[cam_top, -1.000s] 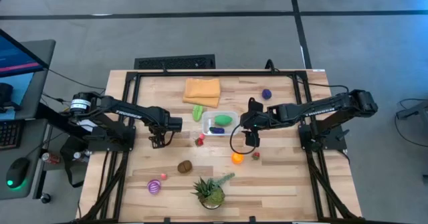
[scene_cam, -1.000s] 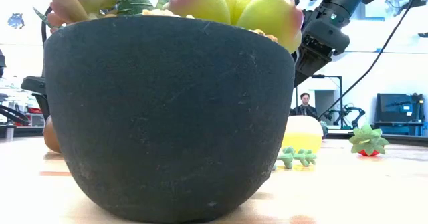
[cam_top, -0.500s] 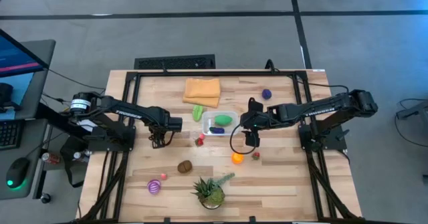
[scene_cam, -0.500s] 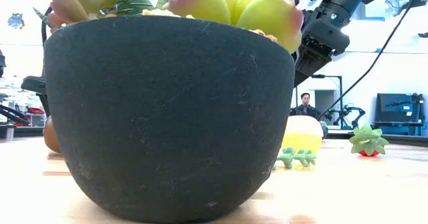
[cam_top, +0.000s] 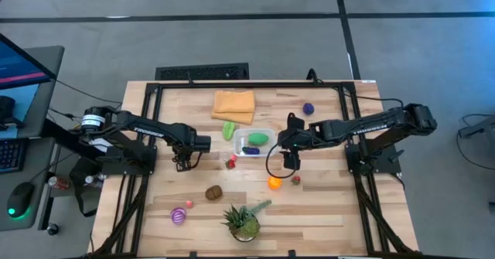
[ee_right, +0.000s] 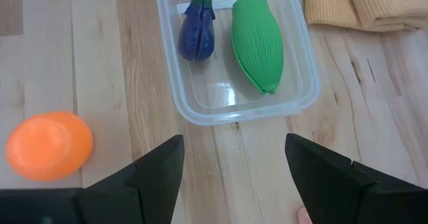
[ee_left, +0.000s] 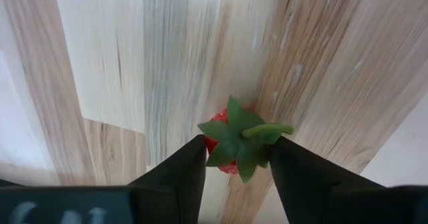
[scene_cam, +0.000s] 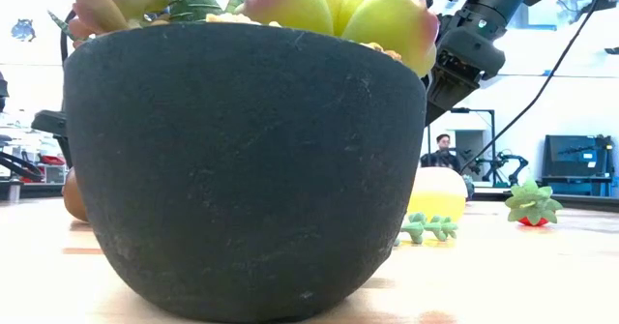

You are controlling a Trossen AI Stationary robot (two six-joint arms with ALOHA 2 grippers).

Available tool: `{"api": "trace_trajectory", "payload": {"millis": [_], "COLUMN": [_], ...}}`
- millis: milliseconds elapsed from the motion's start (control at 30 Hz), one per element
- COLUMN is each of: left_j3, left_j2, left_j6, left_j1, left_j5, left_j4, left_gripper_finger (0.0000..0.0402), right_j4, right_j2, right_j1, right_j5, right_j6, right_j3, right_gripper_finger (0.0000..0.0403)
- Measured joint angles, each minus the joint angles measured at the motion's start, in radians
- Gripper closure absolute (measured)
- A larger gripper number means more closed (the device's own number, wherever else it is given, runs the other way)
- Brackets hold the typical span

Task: Pick and placing Produce into tupperware
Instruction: Put the left red strawberry into the transparent container

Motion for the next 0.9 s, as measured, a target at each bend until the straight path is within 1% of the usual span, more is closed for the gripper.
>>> {"api": "trace_trajectory", "payload": {"millis": [233, 633, 900], "left_j3": [0.0, 0.0, 0.0], "left_j2": [0.0, 0.0, 0.001], "left_j6": [0.0, -0.001, -0.001], "left_j1": [0.0, 0.0, 0.0], "left_j5": [0.0, 0.0, 0.0], "left_j4": [0.003, 0.009, 0.009], "left_gripper_finger": [0.0229, 0.0228, 0.0228], "right_j4": [0.0, 0.0, 0.0], "right_j2": [0.0, 0.0, 0.0], "right_j1": [0.002, 0.003, 0.026], "right_j5": [0.0, 0.0, 0.0], "right_j6": [0.0, 0.008, 0.008], "right_j3": [0.0, 0.0, 0.0], "right_gripper_finger": [0.0147, 0.0147, 0.0147]}}
